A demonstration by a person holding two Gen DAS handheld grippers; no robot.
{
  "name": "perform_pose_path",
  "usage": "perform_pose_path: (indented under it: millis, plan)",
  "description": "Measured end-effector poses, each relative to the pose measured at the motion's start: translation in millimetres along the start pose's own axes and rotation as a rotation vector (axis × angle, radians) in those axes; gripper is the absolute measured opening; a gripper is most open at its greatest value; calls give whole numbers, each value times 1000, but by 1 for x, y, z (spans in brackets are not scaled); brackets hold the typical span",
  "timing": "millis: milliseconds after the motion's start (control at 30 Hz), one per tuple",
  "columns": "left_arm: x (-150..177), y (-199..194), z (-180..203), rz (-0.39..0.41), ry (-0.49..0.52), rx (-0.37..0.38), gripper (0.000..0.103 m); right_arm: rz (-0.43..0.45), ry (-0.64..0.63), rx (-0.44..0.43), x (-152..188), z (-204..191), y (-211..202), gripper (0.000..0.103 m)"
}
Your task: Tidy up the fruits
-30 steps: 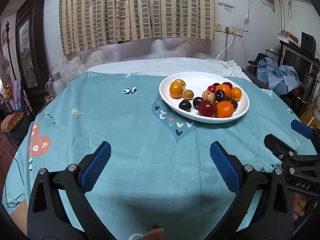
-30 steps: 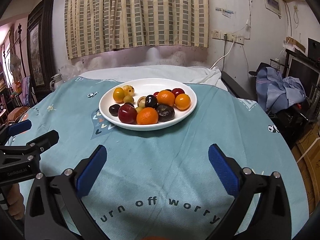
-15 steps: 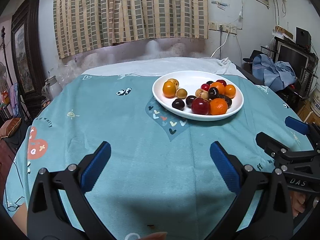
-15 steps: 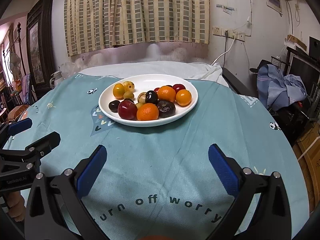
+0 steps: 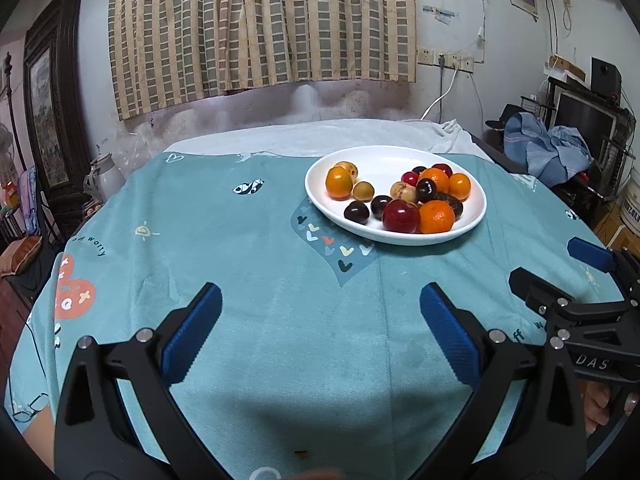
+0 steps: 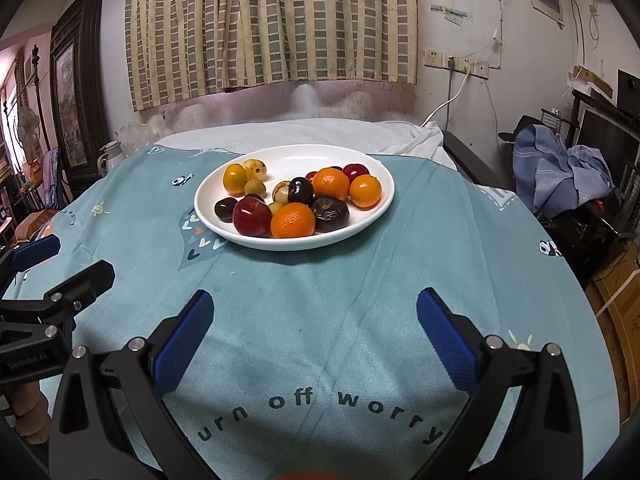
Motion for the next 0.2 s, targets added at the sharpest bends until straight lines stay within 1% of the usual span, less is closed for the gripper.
perform_pose_path:
  millis: [200]
  plan:
    - [0,0,-2,-7,-4,7,101,-3,-1,1,0,0,0,102]
Point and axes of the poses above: each gripper's, at about its wrist camera, not at the fingertips, and y roughly the way its jaws point, z to its right, x to its underside, the point moved 1 cm from there along y, roughly the way its jaws point, and after that the axes turned 1 degree about z, right-handed, at the moved point
